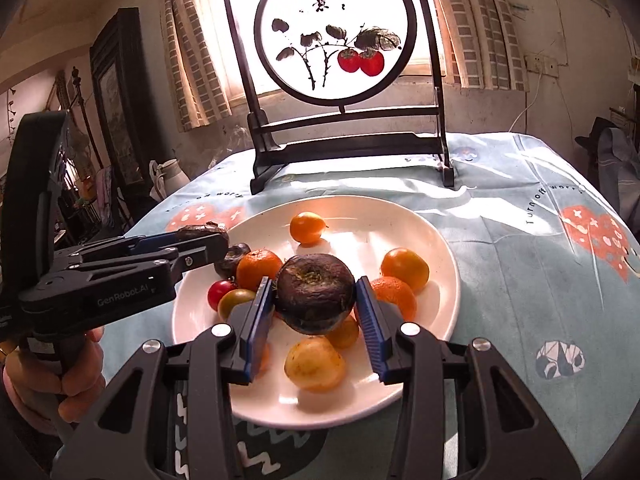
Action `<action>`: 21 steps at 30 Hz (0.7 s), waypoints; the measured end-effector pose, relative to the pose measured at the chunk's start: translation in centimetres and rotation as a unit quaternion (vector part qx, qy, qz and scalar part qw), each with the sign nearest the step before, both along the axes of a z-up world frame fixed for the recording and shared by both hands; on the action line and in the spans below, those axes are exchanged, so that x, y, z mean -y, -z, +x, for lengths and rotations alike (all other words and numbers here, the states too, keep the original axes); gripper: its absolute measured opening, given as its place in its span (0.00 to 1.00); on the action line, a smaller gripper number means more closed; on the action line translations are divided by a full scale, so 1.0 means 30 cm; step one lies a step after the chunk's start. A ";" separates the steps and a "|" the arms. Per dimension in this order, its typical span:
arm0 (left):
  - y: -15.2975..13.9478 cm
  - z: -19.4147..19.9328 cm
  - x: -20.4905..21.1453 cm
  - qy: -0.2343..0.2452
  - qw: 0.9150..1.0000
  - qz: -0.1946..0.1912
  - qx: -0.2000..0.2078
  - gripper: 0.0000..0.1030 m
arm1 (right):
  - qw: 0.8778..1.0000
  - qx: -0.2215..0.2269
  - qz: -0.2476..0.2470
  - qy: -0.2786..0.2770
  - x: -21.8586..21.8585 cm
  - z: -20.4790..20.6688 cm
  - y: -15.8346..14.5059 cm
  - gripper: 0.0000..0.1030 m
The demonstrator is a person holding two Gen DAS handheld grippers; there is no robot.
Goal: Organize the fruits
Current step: 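Place both dark fruits on the plate and open both tools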
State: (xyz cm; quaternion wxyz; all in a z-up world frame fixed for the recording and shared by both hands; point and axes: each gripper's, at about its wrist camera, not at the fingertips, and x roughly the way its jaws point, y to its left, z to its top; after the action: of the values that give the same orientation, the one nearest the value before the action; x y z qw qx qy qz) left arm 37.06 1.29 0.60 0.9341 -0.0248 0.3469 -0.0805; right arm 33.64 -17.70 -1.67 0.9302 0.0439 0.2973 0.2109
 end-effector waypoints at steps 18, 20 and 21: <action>-0.064 -0.149 -0.103 -0.065 0.998 -0.007 0.015 0.97 | 0.998 -0.005 -0.009 -0.060 -0.014 -0.137 -0.040 0.53; -0.034 -0.200 -0.130 -0.075 0.997 -0.010 0.010 0.97 | 0.996 -0.011 -0.017 -0.082 -0.026 -0.192 -0.027 0.53; -0.014 -0.221 -0.142 -0.080 0.997 -0.008 0.007 0.97 | 0.996 -0.013 -0.025 -0.089 -0.036 -0.219 -0.020 0.53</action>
State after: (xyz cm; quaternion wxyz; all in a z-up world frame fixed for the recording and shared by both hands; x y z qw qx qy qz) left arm 30.43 5.55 1.00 0.9397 -0.0592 0.3368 -0.0086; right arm 27.08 -16.62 -1.08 0.9044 -0.0038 0.3176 0.2850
